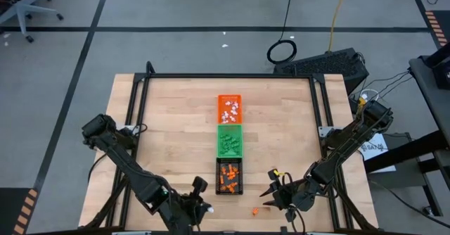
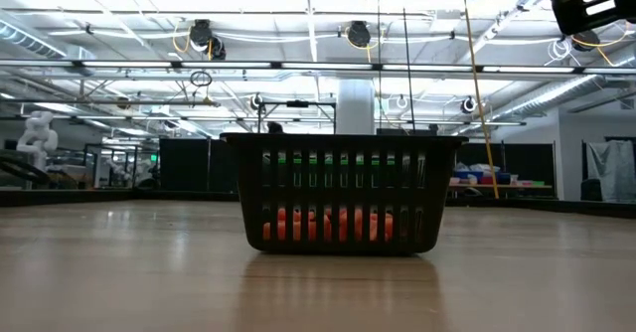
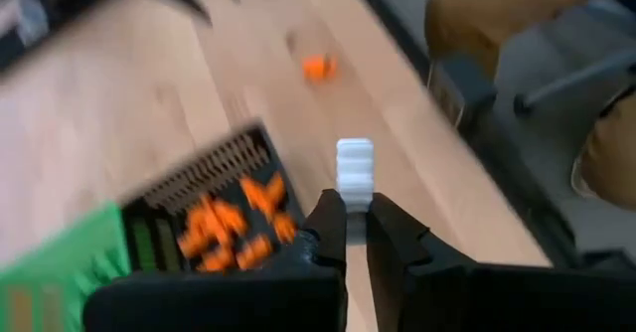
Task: Sort Halloween decoration
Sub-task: Put the white skeleton toy into the orange bin
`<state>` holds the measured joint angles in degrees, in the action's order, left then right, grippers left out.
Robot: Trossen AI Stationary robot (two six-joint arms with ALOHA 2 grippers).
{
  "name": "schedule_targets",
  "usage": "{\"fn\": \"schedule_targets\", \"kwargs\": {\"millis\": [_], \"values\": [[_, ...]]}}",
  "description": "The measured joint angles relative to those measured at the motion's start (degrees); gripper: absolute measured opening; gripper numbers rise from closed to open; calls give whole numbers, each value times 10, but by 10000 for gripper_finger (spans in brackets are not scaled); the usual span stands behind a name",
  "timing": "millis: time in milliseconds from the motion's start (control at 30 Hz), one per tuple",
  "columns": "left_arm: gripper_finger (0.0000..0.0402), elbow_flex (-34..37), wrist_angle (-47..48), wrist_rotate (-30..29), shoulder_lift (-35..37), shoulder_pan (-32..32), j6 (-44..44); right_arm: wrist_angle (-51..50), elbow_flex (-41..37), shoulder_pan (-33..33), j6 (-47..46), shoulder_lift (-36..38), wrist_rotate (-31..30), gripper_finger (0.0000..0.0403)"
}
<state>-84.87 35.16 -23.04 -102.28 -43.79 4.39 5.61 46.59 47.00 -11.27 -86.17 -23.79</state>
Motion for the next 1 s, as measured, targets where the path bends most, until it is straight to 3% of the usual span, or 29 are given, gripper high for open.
{"fn": "schedule_targets", "kwargs": {"millis": [267, 633, 833, 1000], "values": [[11, -90, 54, -47, 0, 6, -89, 0, 0, 0, 3, 0, 0, 118], [11, -96, 94, -63, 0, 45, -141, -1, 0, 0, 4, 0, 0, 118], [11, -96, 97, -168, -3, 48, -297, -2, 0, 0, 4, 0, -1, 118], [11, -96, 86, -206, -2, 78, -288, -3, 0, 0, 4, 0, -1, 118]]}}
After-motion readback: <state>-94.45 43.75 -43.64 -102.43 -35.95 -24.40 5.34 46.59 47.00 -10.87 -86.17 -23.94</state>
